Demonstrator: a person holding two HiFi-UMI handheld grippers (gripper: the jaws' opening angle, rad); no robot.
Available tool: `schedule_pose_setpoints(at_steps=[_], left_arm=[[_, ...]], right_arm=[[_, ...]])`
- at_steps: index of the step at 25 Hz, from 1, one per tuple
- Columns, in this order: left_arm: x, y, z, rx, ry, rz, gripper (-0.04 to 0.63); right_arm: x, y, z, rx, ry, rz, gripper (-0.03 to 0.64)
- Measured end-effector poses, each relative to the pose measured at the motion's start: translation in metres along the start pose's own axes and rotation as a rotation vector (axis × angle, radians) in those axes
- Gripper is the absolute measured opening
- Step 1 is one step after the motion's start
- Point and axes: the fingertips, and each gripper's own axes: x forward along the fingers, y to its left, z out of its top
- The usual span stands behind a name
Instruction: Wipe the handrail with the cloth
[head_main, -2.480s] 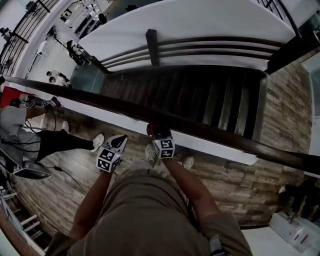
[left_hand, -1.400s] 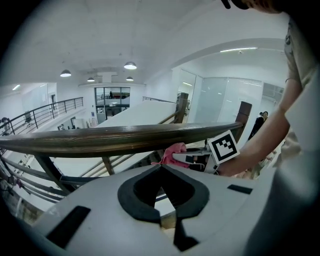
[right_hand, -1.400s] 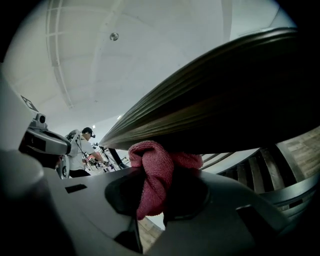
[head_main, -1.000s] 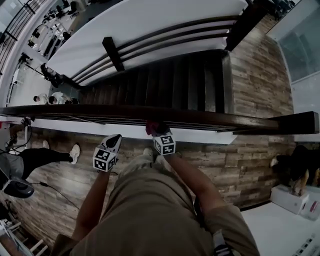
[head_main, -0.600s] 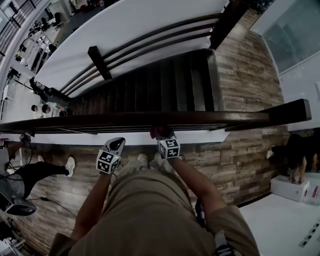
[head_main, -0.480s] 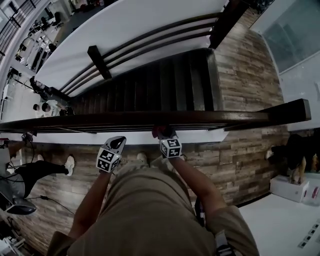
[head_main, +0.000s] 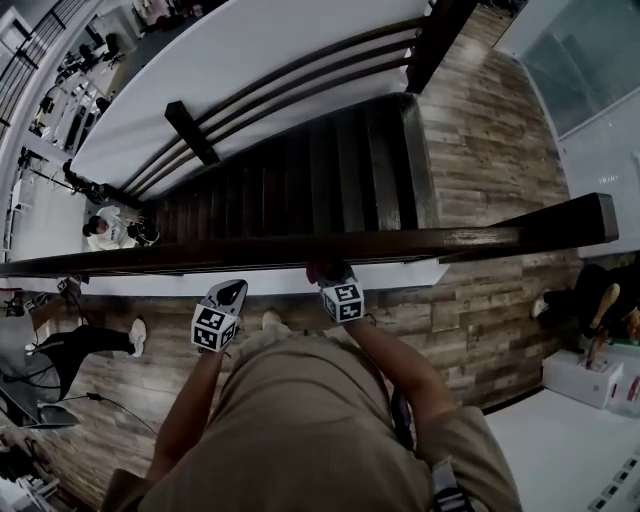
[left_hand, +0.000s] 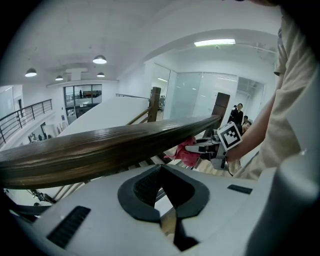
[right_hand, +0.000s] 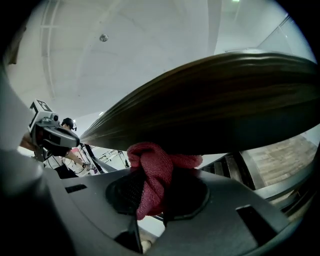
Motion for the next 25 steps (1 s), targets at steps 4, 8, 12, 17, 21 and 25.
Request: schedule_pose_setpoints(at_steps=[4,8,12,17,21,25], left_arm=[[0.037,-0.051,0.023,0.011,0.013,-0.008,0.017],[0.076,-0.098,0.049,0.035,0.019,-0.019,0.017],[0.110,-0.140,0.068,0.053,0.018,-0.019,0.017],[0.138,-0.185,0.078,0.041,0.011,-0.006,0.017],[0.157,-0.216,0.087,0.041,0.010,-0.018,0.017],[0.158,-0.242,0.094,0.059,0.014,-0.047,0.017]], right_arm=[[-0.031,-0.052,-0.002,-0.011,-0.002,0.018,0.095],[-0.060,-0.107,0.000,-0.014,-0.012,0.017,0.095],[-0.088,-0.161,0.000,0.008,-0.019,0.000,0.095],[-0.122,-0.217,0.002,0.050,-0.033,-0.035,0.095],[-0.145,-0.250,0.004,0.087,-0.044,-0.063,0.095],[-0.166,-0.264,0.008,0.090,-0.061,-0.087,0.095]])
